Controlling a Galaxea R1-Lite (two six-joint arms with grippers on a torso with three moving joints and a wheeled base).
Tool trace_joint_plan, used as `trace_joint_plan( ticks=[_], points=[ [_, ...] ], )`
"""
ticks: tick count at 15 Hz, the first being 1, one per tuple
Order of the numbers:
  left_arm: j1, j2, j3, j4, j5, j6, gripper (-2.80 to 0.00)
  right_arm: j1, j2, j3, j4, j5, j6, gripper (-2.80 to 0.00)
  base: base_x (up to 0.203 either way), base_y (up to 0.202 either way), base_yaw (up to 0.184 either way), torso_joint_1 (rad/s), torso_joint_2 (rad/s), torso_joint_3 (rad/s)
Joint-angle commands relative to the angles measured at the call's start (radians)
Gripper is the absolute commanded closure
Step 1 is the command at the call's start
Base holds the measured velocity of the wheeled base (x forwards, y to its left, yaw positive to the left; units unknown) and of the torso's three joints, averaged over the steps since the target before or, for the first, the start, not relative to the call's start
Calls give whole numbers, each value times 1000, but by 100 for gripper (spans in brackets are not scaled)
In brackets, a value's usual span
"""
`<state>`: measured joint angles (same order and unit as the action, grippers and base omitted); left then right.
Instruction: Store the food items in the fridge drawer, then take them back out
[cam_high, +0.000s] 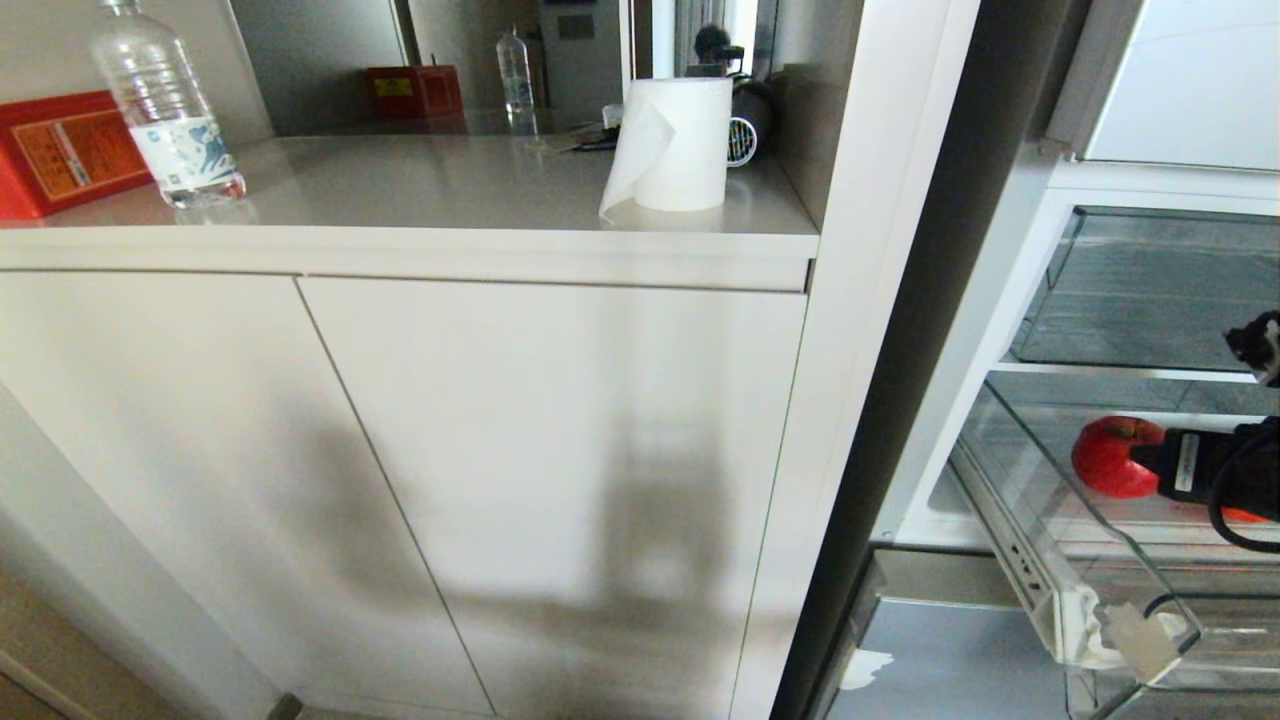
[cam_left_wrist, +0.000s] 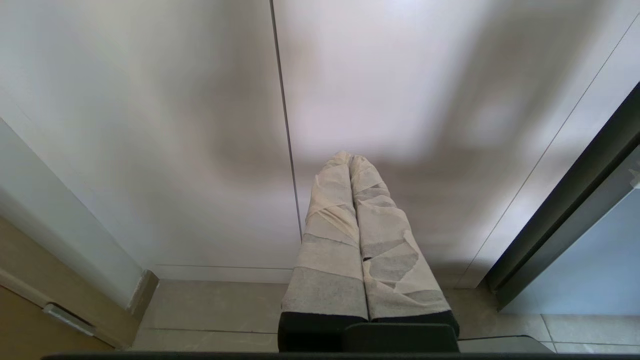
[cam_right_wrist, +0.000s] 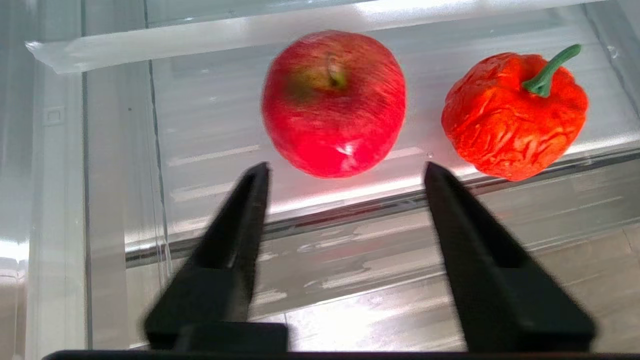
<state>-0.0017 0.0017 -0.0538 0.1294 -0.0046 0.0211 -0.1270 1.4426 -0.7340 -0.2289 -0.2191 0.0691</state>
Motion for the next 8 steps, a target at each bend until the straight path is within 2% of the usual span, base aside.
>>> trace_joint_plan(
  ticks=[1,8],
  points=[
    [0,0,0,1,0,0,0,0,24,-3,-3,-1,2,-280,0,0,0,0,0,0],
    [0,0,0,1,1,0,0,-6,204,-7,-203,-3,17,-280,0,0,0,0,0,0]
  ],
)
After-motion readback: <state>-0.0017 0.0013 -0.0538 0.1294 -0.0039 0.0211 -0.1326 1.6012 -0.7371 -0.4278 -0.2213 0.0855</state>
